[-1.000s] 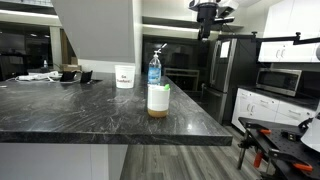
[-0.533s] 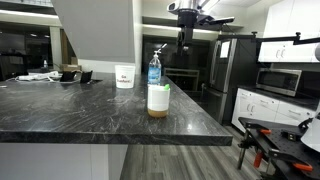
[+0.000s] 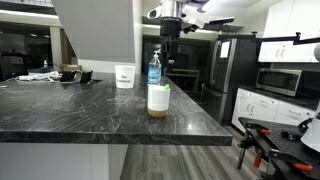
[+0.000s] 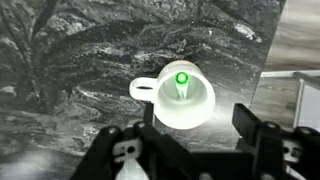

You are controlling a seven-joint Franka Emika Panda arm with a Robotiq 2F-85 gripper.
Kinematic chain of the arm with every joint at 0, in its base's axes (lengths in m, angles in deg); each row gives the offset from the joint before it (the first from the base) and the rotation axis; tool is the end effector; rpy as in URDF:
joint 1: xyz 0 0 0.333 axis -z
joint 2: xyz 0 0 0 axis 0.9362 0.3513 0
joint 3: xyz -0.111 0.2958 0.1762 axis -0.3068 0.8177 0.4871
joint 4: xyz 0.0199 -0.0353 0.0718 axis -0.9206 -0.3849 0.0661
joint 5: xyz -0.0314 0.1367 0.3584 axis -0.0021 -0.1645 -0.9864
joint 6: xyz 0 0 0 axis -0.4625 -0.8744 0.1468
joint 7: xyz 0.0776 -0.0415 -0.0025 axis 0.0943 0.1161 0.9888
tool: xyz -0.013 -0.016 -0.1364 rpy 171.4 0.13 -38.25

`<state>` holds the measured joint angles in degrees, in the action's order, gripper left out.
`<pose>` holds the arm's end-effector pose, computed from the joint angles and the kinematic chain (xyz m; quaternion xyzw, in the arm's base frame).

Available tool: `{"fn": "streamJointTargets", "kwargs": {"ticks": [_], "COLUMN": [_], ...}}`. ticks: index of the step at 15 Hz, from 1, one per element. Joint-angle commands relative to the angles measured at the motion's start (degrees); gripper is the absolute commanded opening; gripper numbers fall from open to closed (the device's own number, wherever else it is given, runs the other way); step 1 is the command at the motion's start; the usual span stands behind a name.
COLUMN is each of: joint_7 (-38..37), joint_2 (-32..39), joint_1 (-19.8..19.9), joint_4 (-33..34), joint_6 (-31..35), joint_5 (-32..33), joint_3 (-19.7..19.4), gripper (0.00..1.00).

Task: Pick the marker from the cup and put it on the table

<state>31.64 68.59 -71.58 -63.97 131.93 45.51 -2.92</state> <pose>0.5813 0.0296 0.4054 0.9684 0.2452 0.0121 0.0440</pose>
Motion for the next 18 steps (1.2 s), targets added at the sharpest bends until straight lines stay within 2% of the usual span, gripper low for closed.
{"fn": "streamJointTargets", "kwargs": {"ticks": [1,4,7,11,12,13,14,18], "joint_7": [0.6,0.7,0.7,0.2,0.3,0.4,0.3,0.6], "joint_2": [4.6,7.9,10.4,12.4,12.7,13.1,13.4,15.0], "joint_1": [0.6,0.9,0.9,0.8,0.9,0.9,0.9,1.2], "joint_4": [4.5,7.0,8.9,10.8,11.1,11.3,11.5,12.8], "joint_6": [-1.6,-2.7,-3.8,-5.5,-5.9,-6.3,-6.7,-8.4], "joint_5": [-0.4,-0.4,-0.1,0.4,0.4,0.4,0.4,0.2], "joint_3": [0.7,0.9,1.2,1.3,1.4,1.4,1.4,1.4], "gripper": [0.54,0.36,0.3,0.4,0.4,0.46,0.42,0.45]}}
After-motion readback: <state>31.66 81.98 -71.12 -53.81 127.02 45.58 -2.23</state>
